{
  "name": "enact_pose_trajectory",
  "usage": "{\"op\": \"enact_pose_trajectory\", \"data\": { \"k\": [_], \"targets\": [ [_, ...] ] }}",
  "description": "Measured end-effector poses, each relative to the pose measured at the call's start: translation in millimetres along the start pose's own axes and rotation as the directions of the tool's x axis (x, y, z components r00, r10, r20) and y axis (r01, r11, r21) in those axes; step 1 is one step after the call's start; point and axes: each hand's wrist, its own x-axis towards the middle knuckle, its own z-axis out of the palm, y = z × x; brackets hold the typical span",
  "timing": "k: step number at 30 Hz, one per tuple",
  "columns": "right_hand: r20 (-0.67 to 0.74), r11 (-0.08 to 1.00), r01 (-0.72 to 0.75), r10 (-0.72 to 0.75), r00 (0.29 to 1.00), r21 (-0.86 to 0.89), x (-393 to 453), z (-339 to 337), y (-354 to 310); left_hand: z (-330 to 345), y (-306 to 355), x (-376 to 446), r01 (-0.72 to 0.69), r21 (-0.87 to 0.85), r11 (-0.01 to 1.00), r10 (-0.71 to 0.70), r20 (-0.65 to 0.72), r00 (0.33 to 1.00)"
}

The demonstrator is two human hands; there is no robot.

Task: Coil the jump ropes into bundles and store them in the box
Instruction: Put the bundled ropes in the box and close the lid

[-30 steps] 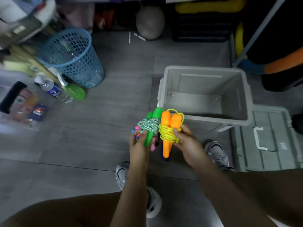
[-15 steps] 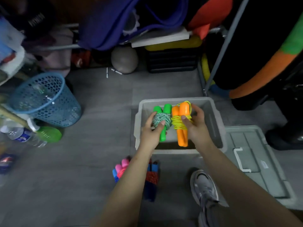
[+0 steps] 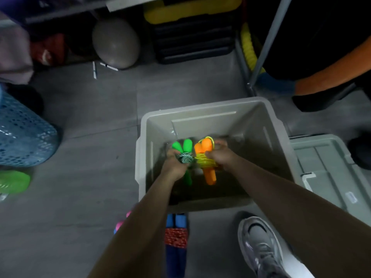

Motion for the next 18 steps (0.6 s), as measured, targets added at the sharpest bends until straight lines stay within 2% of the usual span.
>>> {"op": "enact_pose_trajectory", "data": {
  "k": [5, 10, 12, 15, 18],
  "targets": [
    [0.029, 0.995, -0.074, 0.076, 0.997, -0.065, 22, 29, 17, 7, -19, 12, 0.084, 0.134, 0.987, -0.081, -0.027, 0.996],
    [0.093, 0.996, -0.087, 0.090, 0.992, -0.037, 24, 32, 24, 3, -21, 13, 0.035, 0.191, 0.981, -0.035, -0.002, 0.999],
    [0.135, 0.998, -0.051, 0.056, 0.989, -0.046, 24, 28, 22, 2, -20, 9, 0.023, 0.180, 0.983, -0.030, 0.039, 0.999],
    [0.193, 0.990, 0.022, 0.005, 0.981, -0.139, 12, 24, 16, -2, -12, -6, -0.064, 0.212, 0.975, 0.050, 0.069, 0.996],
    [0.165, 0.962, 0.129, -0.090, 0.982, -0.241, -10, 19, 4, -7, 0, -29, -0.141, 0.311, 0.940, 0.130, 0.056, 0.990]
  ]
}}
